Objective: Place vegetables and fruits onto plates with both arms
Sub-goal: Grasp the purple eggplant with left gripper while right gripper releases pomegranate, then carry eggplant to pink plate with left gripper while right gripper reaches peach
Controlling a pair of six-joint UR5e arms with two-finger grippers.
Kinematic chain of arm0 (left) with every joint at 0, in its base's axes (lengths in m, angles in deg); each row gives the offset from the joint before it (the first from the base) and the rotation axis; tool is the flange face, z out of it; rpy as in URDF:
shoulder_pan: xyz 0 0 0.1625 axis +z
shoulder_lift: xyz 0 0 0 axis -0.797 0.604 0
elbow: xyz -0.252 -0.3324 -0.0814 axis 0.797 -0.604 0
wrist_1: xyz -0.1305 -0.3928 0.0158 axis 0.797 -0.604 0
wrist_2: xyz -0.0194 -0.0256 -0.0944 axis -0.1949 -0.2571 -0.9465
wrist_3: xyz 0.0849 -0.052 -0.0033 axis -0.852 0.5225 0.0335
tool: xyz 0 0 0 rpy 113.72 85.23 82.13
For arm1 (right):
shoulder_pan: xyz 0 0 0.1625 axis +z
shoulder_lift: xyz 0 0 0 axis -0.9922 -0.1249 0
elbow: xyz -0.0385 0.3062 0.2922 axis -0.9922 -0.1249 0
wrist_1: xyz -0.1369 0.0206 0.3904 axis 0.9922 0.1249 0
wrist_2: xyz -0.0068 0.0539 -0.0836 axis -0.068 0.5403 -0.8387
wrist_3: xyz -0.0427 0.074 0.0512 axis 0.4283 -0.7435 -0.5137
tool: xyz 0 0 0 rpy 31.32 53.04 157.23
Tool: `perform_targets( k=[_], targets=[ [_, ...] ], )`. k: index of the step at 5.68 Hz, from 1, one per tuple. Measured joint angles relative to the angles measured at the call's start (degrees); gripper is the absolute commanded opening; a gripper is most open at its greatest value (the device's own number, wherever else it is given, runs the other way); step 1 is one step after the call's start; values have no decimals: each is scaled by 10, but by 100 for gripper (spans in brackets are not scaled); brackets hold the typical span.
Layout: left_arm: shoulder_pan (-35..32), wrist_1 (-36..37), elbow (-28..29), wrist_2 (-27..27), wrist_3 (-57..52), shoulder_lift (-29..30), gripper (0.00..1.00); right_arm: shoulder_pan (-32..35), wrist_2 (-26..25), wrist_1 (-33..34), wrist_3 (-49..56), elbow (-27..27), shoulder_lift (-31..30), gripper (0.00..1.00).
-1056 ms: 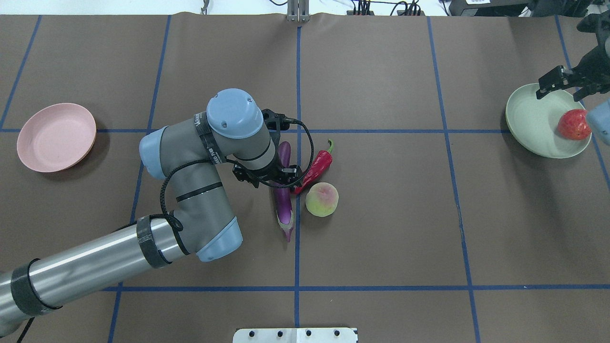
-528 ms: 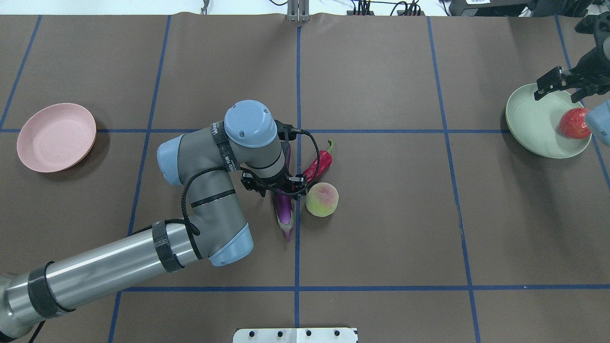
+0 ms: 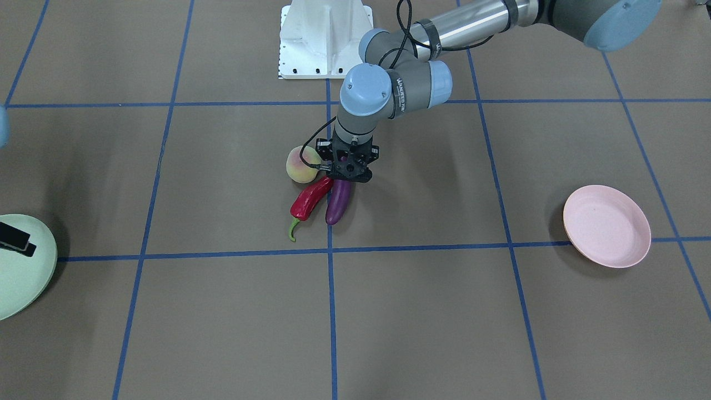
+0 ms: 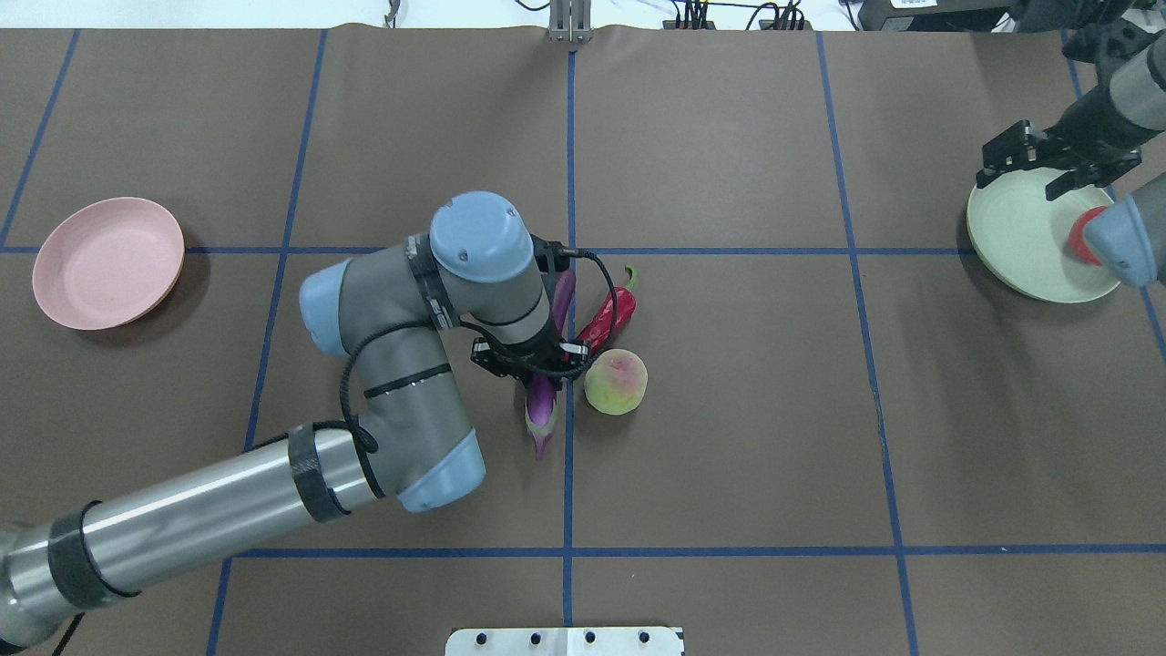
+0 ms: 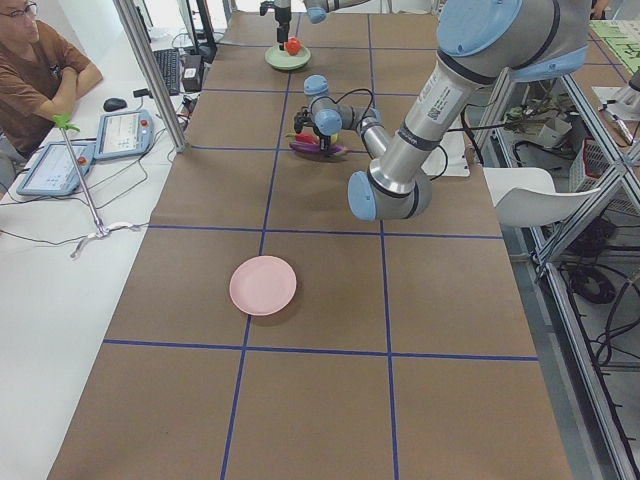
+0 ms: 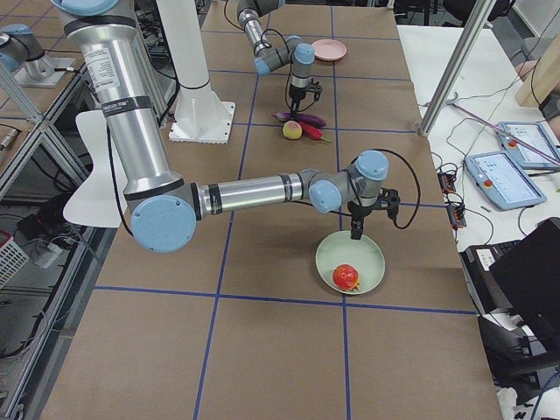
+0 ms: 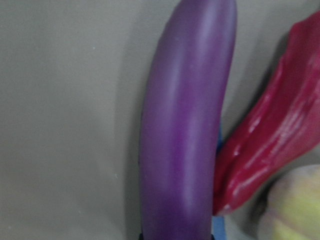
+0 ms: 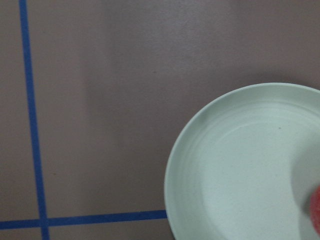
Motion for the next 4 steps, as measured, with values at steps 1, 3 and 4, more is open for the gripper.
perform_targets(
  k=[1,3,4],
  targets=[
    [-76,3,-26,-66,2,-33,0,-48,-8,-1,-110,49,13,100],
    [-217,3,-66,-148,-107,-151,0,-165,-66,-1,-316,97,71,100],
    [-272,3,-78,-154,-210,-221,0,-215,-102,-1,-383,109,90,100]
  ],
)
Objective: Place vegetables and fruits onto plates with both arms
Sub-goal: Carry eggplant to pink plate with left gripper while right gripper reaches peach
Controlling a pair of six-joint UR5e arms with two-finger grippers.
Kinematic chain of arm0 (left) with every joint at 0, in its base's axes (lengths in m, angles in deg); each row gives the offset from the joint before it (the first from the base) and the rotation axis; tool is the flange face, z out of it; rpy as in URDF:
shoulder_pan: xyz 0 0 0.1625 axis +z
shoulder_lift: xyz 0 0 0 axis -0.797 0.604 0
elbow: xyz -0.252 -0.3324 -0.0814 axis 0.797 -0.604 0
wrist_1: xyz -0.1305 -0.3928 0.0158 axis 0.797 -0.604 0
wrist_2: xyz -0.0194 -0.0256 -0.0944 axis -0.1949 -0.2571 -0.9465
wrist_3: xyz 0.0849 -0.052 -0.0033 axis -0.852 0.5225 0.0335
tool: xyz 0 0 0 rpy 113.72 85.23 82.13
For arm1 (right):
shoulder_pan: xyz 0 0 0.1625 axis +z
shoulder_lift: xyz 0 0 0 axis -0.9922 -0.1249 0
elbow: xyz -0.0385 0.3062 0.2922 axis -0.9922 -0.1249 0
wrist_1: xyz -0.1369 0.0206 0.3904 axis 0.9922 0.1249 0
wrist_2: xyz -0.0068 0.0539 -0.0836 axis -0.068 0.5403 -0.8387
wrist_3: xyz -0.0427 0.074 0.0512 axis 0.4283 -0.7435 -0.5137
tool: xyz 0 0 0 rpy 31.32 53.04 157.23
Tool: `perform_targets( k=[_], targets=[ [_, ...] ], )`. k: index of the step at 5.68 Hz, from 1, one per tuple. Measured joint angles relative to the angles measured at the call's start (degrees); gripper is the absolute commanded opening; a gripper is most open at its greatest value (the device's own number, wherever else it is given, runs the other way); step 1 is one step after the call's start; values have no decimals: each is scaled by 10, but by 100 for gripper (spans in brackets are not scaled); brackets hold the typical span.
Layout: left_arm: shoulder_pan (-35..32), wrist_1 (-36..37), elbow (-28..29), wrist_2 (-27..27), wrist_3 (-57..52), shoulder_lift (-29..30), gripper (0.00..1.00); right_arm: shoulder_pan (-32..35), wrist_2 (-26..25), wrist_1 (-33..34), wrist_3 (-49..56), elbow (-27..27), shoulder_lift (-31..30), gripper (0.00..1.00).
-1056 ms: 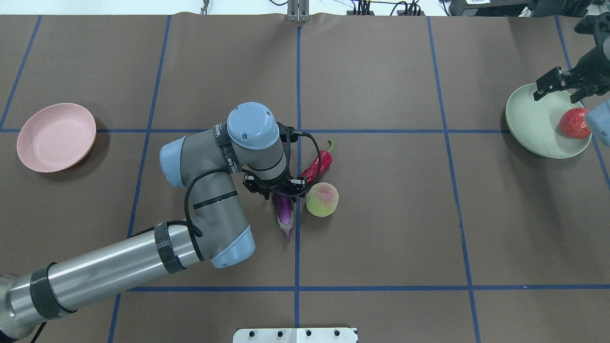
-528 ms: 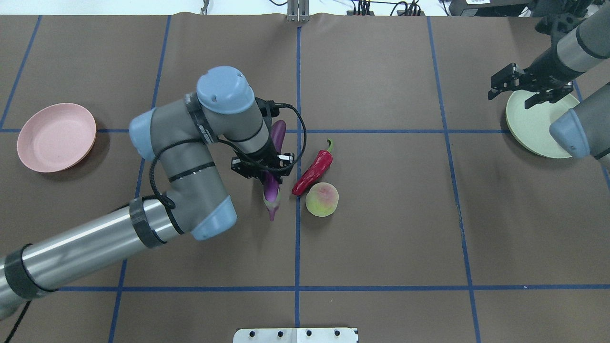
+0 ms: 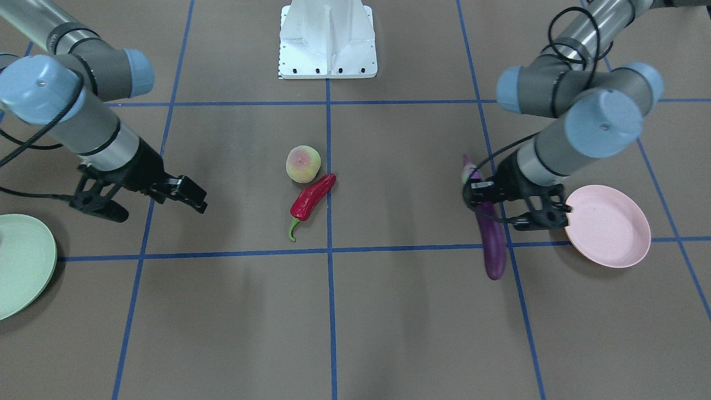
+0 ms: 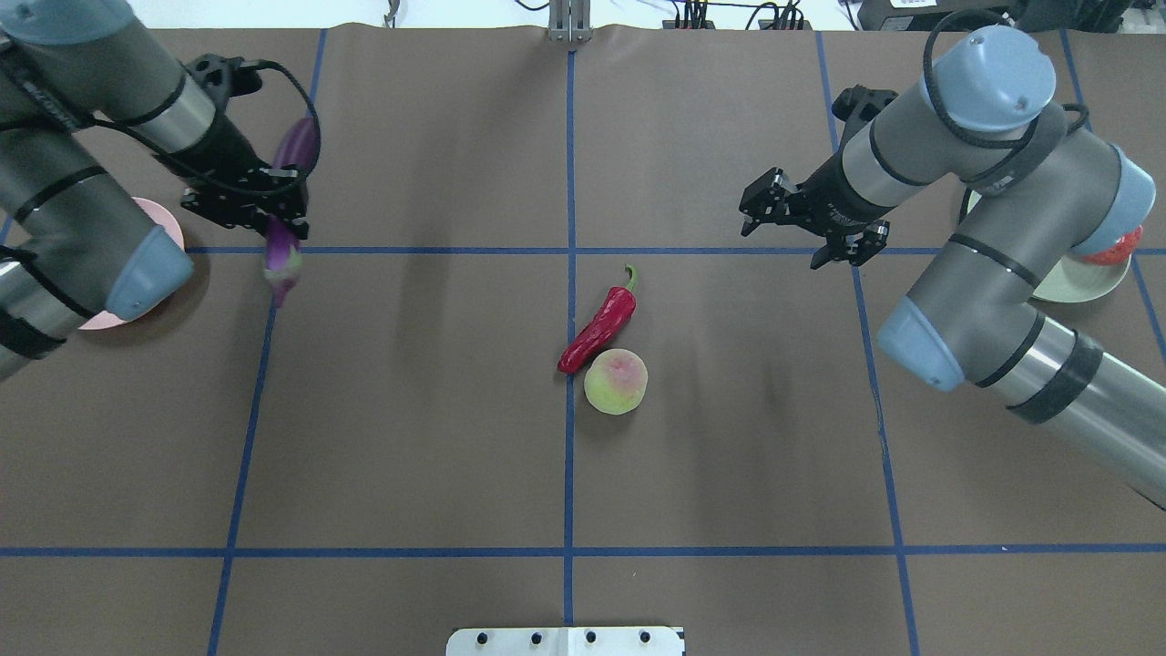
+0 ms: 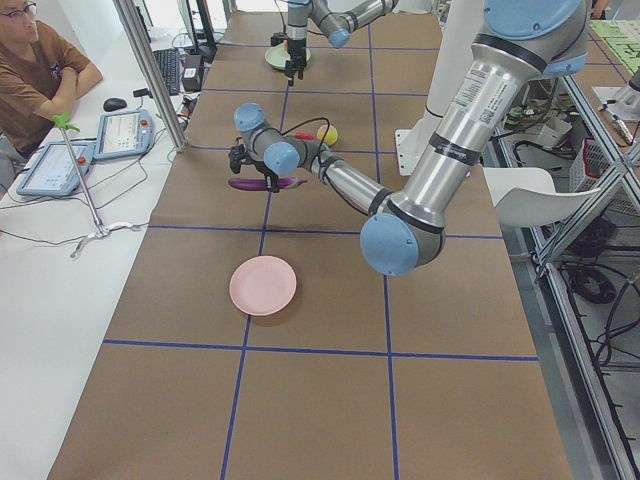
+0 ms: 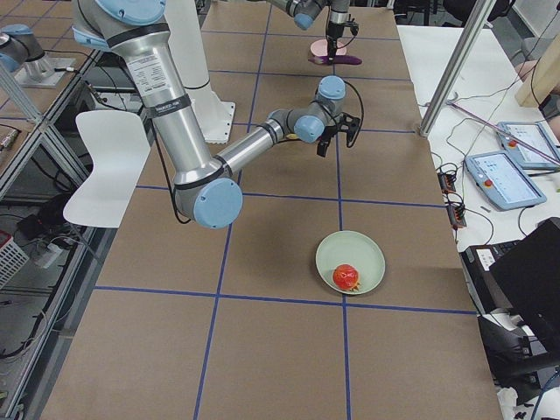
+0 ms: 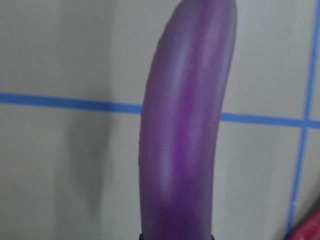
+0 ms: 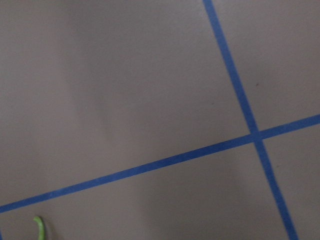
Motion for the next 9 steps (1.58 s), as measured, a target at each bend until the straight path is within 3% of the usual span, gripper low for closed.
perform_targets(
  k=[1,3,5,6,9],
  targets=[
    [-47,0,14,3,-109,-48,0,-53,-49,0,-58,9,18,100],
    [-84,-6,92,30,-209,-70,26,-134,-137,0,-128,14,40,100],
    [-86,-10,118,45,-215,-69,29,-152,-152,-1,-148,15,46,100],
    [-86,-11,119,45,-215,-71,57,-156,-152,-1,-154,16,48,100],
    [-85,-19,112,47,-216,-91,89,-192,-184,0,-171,13,56,100]
  ],
)
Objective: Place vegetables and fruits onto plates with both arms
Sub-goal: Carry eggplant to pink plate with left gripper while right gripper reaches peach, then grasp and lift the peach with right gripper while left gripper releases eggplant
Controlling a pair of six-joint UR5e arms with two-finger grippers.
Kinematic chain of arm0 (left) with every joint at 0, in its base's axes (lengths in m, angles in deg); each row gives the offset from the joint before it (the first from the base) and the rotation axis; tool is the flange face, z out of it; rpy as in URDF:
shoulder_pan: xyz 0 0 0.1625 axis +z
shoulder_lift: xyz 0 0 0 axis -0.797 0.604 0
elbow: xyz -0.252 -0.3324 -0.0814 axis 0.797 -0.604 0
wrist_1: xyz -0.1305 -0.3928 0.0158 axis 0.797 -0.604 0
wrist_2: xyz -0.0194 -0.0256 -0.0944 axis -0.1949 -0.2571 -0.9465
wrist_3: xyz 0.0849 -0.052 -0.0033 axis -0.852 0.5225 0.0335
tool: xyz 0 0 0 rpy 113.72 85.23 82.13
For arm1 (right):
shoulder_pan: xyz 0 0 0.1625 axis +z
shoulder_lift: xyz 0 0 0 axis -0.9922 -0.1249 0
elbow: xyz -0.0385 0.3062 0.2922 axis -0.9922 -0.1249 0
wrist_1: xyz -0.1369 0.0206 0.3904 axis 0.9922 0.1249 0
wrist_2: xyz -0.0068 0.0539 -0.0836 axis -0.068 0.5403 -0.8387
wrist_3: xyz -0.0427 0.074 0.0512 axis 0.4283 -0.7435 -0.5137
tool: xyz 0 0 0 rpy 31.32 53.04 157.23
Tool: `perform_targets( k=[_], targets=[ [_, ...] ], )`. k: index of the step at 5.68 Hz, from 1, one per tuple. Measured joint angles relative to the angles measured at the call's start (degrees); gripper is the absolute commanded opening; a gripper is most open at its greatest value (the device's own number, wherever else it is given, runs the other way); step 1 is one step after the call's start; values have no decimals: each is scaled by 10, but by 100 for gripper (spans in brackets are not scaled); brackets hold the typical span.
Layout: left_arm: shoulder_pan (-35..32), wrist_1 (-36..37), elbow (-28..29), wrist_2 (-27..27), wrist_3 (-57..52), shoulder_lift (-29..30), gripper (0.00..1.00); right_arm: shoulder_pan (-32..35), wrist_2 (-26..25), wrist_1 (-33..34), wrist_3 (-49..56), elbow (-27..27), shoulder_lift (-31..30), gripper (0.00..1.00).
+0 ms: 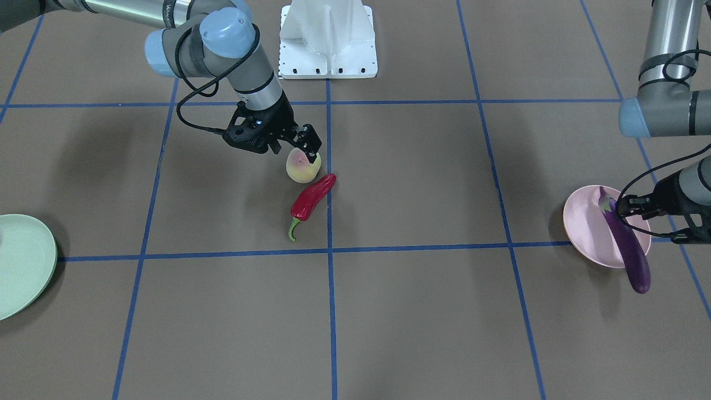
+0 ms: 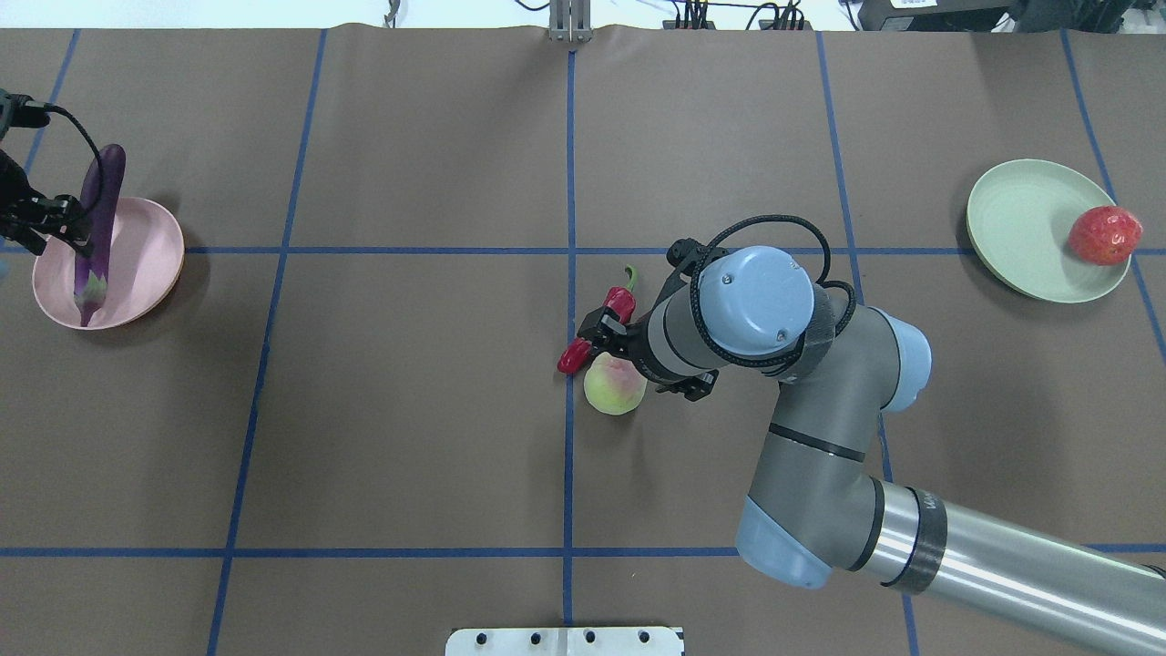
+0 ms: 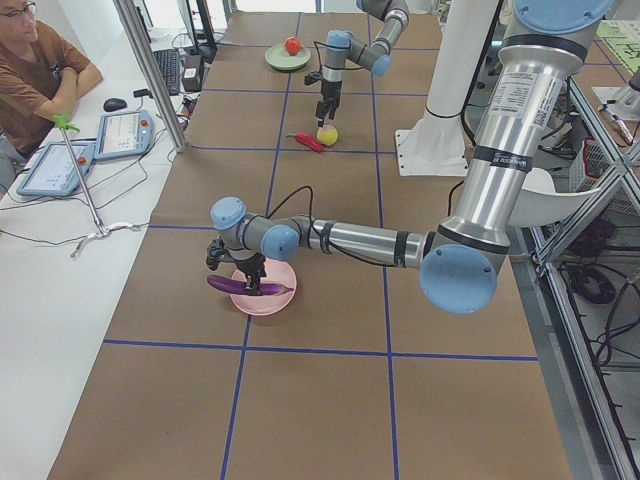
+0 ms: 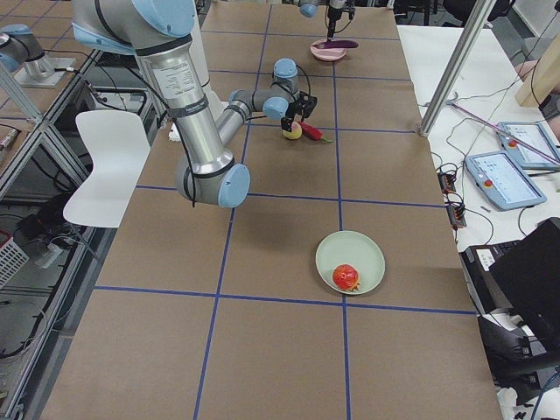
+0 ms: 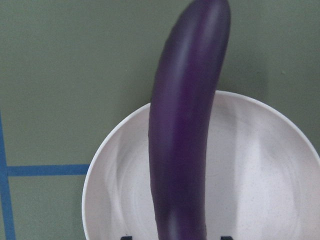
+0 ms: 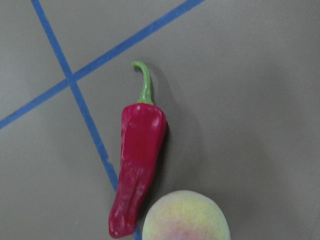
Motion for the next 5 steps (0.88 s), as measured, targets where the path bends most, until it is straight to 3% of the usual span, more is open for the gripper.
perform_targets(
  k=[5],
  targets=[
    [2,-15,-15,0,7,-3,95,-26,-42,1,1,-17,7,100]
  ],
)
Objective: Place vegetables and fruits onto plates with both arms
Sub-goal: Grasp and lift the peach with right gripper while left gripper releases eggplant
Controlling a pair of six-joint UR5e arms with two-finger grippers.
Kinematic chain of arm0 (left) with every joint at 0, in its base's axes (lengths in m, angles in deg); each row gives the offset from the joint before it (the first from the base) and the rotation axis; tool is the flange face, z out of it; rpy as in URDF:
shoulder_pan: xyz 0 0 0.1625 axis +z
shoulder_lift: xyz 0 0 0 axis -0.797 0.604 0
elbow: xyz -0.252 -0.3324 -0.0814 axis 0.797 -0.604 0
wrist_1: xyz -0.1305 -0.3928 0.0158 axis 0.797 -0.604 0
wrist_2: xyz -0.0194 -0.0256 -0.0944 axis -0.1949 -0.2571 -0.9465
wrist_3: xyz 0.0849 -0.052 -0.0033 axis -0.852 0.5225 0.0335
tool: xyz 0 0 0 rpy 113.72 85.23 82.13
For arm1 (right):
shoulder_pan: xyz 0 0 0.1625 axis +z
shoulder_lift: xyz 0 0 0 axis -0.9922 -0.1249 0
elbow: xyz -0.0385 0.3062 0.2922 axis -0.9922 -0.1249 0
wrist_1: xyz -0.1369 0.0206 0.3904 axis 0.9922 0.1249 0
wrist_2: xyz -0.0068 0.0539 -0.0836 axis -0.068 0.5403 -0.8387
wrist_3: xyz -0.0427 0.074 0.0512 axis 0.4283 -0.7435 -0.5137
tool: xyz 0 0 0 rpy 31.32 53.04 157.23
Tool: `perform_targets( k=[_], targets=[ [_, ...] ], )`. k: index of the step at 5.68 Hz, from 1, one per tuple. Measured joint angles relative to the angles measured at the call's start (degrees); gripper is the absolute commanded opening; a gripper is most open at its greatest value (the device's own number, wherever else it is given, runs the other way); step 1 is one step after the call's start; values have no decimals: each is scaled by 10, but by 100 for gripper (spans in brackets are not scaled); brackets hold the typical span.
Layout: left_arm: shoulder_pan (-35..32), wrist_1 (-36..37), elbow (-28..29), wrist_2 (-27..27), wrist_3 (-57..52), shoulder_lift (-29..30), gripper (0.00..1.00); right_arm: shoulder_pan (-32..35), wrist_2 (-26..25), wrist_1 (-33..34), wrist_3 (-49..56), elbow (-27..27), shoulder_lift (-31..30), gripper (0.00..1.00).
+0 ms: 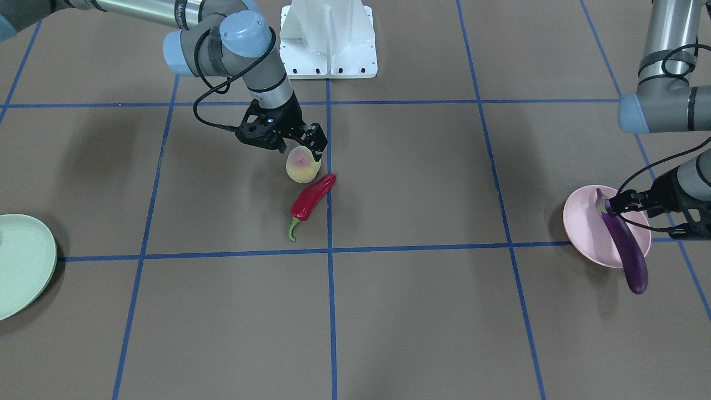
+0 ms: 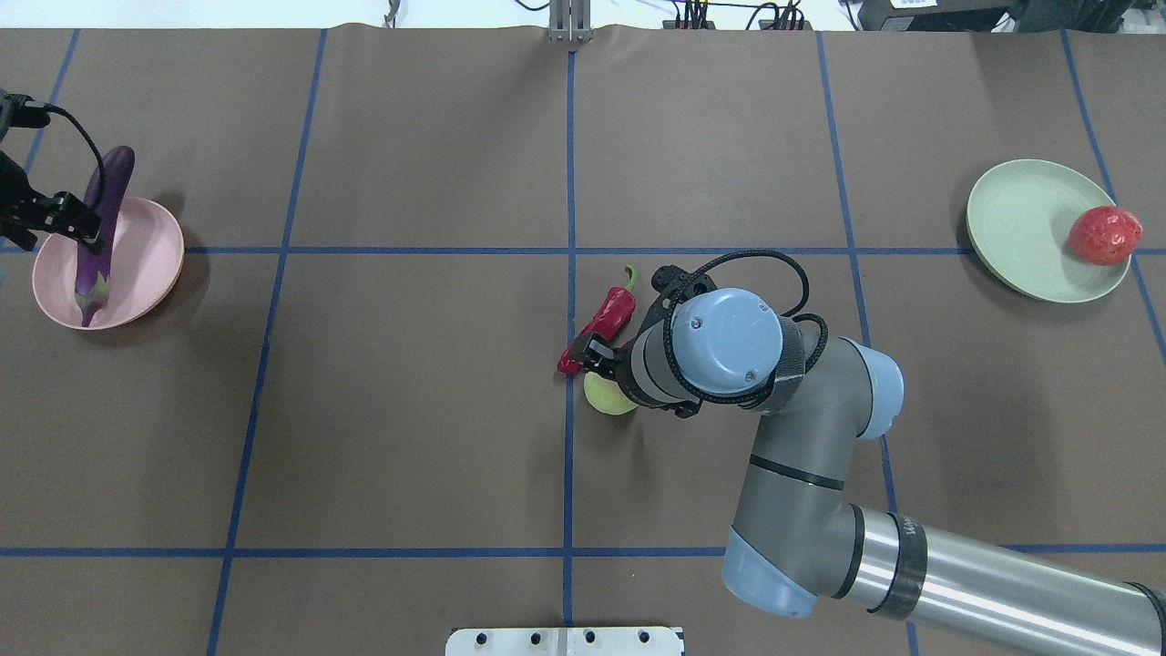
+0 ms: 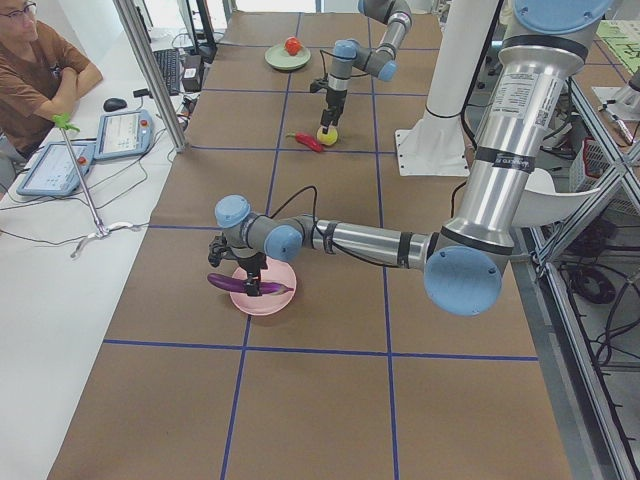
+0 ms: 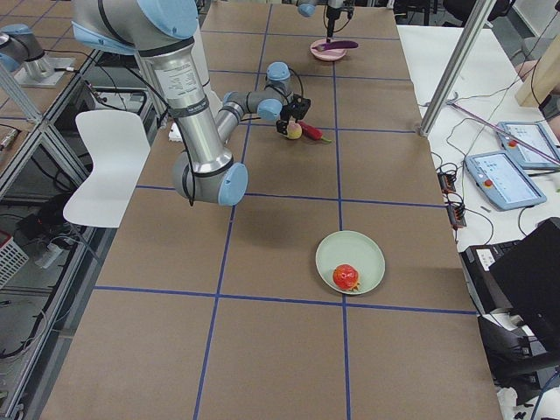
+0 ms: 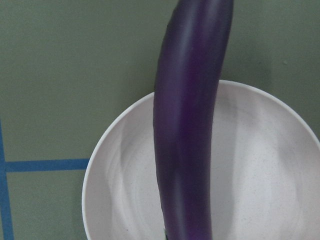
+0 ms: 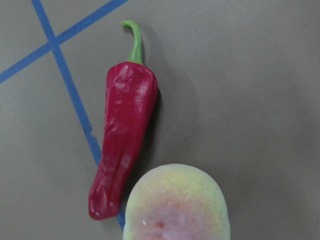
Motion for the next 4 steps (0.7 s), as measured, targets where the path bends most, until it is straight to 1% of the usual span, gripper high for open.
perform_targets(
  k=[1,2,3,4],
  targets=[
    [0,0,-6,0,0,1,96,-1,-4,0,-1,-7,4,92],
    [5,1,-14,-1,14,4,96,-2,-5,0,-1,-15,7,18],
    [21,1,-28,-3,55,15,96,-3,-5,0,-9,-20,9,0],
    [52,1,-51,-3,116,33,96,-3,-4,0,-19,-21,10,0]
  ],
)
